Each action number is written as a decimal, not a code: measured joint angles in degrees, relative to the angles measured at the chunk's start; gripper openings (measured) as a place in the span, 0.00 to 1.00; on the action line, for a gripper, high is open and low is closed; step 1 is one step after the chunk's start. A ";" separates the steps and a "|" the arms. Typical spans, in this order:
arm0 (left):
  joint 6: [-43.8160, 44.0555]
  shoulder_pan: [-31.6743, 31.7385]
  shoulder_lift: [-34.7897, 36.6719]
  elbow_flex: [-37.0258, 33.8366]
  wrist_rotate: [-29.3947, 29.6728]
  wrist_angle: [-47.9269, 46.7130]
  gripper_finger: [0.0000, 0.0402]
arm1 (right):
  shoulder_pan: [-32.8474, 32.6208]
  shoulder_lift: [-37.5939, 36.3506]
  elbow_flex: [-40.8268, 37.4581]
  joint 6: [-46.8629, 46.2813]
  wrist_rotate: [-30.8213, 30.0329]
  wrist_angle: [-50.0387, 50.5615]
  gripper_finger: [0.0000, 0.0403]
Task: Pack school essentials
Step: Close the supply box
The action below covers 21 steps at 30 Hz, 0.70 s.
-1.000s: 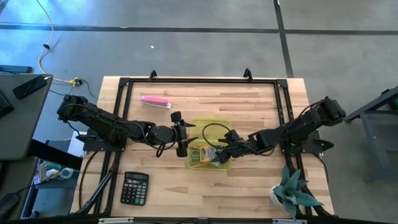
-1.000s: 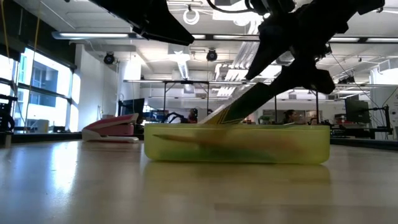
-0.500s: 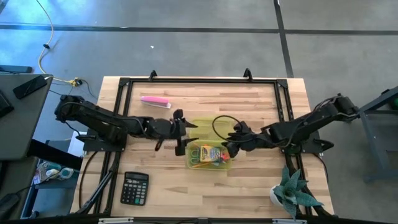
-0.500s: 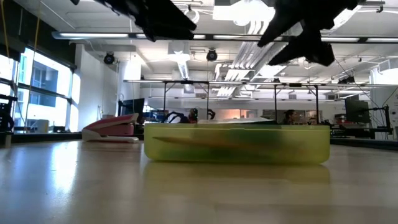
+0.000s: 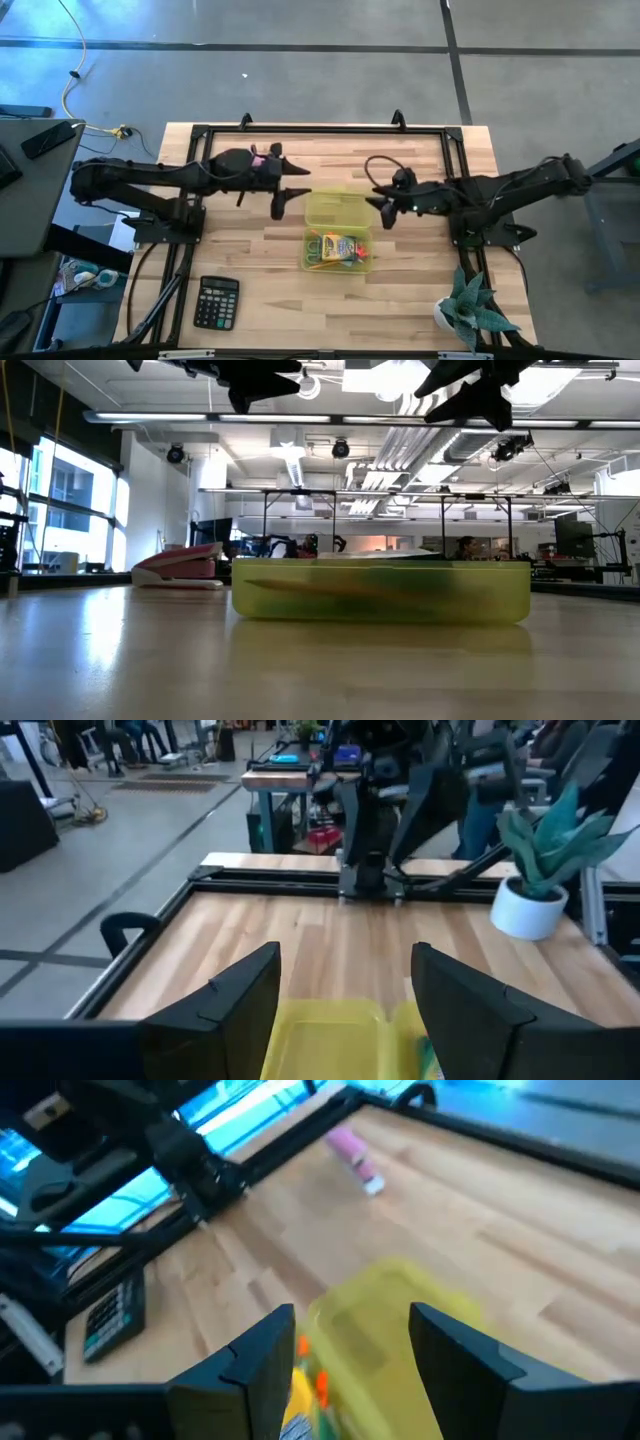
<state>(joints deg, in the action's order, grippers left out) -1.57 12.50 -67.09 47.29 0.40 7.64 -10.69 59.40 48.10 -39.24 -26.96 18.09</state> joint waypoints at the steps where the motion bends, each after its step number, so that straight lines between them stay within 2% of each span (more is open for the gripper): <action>1: -0.47 0.62 0.00 0.00 -0.51 -0.13 0.53 | 0.67 -0.50 0.00 0.76 -0.02 -0.04 0.47; 6: 0.11 4.45 -1.14 -0.08 -3.18 -3.43 0.53 | 3.38 -2.18 0.00 4.19 0.01 1.11 0.47; 10: 3.32 7.85 -1.75 -3.17 -4.32 -3.22 0.53 | 5.24 -2.23 0.00 5.04 0.75 5.29 0.47; 15: 7.35 11.43 -3.47 -7.59 -6.20 -2.64 0.53 | 6.36 -1.86 -0.07 3.10 6.39 12.31 0.47; 18: 8.56 12.96 -5.81 -8.82 -4.84 -4.15 0.53 | 5.61 -1.86 -0.05 0.79 10.27 12.56 0.47; 21: 9.68 14.47 -9.12 -9.11 -4.38 -3.98 0.53 | 3.43 -1.30 -0.04 -2.61 11.15 10.87 0.47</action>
<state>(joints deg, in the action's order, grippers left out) 8.11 26.98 -76.21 38.17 -3.98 3.66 -7.26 58.10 48.05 -41.85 -15.81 28.96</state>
